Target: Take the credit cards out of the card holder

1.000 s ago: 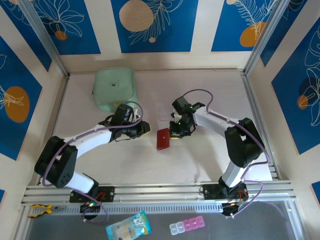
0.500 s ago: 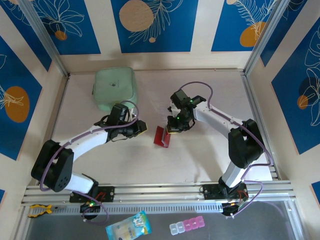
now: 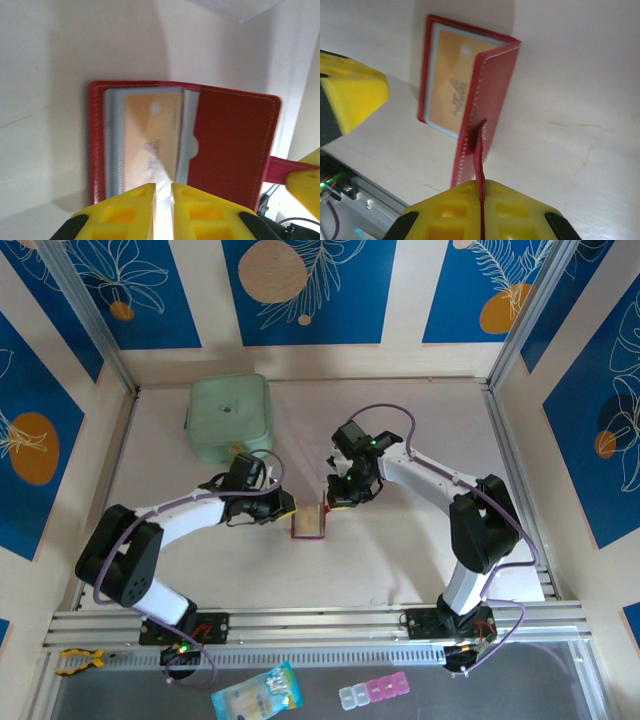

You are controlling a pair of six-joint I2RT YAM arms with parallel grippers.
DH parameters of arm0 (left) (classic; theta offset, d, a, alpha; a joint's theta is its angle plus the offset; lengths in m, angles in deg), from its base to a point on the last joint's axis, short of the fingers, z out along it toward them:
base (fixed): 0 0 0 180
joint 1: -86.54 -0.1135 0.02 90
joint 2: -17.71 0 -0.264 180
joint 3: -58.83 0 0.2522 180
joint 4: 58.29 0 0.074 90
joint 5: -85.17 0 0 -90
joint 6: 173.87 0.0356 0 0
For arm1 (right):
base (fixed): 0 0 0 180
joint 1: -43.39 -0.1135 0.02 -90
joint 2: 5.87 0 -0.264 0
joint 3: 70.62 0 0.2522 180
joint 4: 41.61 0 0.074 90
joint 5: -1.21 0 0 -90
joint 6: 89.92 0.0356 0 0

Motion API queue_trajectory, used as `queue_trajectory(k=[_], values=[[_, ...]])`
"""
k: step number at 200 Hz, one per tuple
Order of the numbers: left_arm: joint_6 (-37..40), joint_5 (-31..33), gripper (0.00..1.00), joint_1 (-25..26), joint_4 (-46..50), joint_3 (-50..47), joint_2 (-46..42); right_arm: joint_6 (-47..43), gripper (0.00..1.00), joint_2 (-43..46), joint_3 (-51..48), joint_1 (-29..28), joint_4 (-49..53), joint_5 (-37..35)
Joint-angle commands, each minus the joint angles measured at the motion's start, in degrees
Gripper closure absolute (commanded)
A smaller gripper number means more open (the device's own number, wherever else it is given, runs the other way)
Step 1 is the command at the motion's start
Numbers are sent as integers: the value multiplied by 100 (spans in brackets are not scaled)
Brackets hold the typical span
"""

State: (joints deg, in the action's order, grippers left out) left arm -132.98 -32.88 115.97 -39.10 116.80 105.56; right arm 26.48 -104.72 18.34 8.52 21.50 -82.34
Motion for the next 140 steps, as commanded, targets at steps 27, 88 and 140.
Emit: queue_trajectory(k=[27,88,140], values=[[106,-66,88,145,-24,127,455,-1,100,357,-527,267,86,-234],[173,126,92,187,147,88,660,-38,100,243,-930,539,-286,-204],[172,207,94,199,178,91,754,-72,100,140,-1215,751,-599,-249]])
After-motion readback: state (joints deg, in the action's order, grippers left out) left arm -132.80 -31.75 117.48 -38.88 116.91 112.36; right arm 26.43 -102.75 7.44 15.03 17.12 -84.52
